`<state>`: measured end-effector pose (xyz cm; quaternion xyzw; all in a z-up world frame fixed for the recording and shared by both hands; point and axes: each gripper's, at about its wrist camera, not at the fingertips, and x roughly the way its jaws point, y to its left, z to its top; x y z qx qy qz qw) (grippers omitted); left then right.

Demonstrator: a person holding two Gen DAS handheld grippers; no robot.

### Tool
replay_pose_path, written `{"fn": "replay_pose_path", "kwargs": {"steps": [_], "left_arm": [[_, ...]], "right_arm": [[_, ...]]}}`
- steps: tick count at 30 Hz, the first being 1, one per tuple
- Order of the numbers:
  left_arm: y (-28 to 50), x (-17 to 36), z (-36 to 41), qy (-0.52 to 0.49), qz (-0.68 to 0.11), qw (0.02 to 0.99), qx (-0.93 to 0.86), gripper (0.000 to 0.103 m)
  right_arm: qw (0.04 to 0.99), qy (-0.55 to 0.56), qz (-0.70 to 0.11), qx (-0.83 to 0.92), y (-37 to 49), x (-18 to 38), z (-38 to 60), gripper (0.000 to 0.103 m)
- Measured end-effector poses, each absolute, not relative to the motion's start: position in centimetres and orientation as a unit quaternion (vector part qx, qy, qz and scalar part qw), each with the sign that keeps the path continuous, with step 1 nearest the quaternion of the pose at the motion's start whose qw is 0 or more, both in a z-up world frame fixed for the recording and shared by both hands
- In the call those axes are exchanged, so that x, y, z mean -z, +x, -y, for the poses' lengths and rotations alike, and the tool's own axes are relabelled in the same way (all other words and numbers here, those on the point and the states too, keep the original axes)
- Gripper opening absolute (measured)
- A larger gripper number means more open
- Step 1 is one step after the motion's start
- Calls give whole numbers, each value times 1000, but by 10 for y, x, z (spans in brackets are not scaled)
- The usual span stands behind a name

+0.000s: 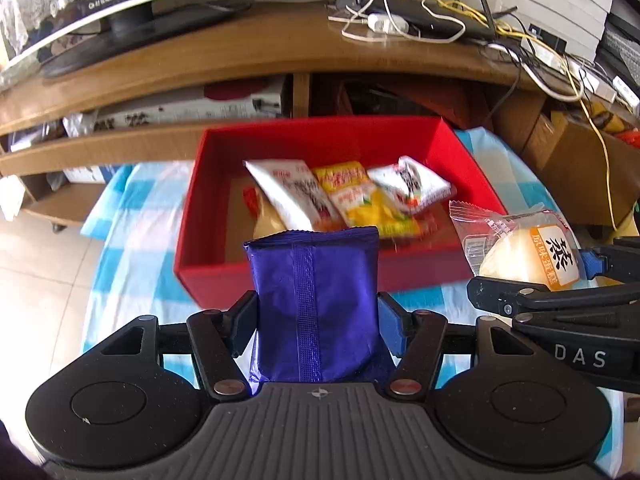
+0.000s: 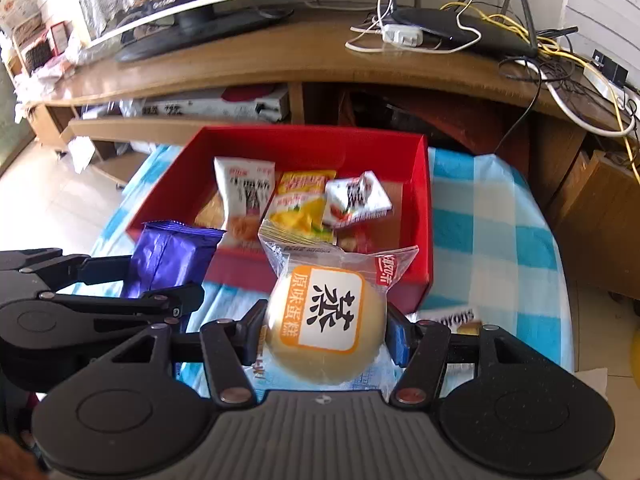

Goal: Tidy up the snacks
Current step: 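Carry the purple packet and wrapped bun over the red box with both grippers, then lower the purple packet into the box and open the left gripper while the right gripper releases the bun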

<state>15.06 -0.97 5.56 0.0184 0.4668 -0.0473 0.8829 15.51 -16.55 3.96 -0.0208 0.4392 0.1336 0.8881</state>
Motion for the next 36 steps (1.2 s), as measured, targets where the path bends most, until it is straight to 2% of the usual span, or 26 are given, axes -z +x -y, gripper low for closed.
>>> {"fn": "replay_pose_path", "kwargs": {"steps": [18, 36], "left_arm": [[214, -56, 10, 27, -455, 890, 24, 67], [245, -25, 7, 26, -478, 878, 5, 67]], "right_arm": [[894, 1, -430, -129, 225, -38, 163, 71], [882, 4, -451, -138, 263, -7, 158, 71]]}}
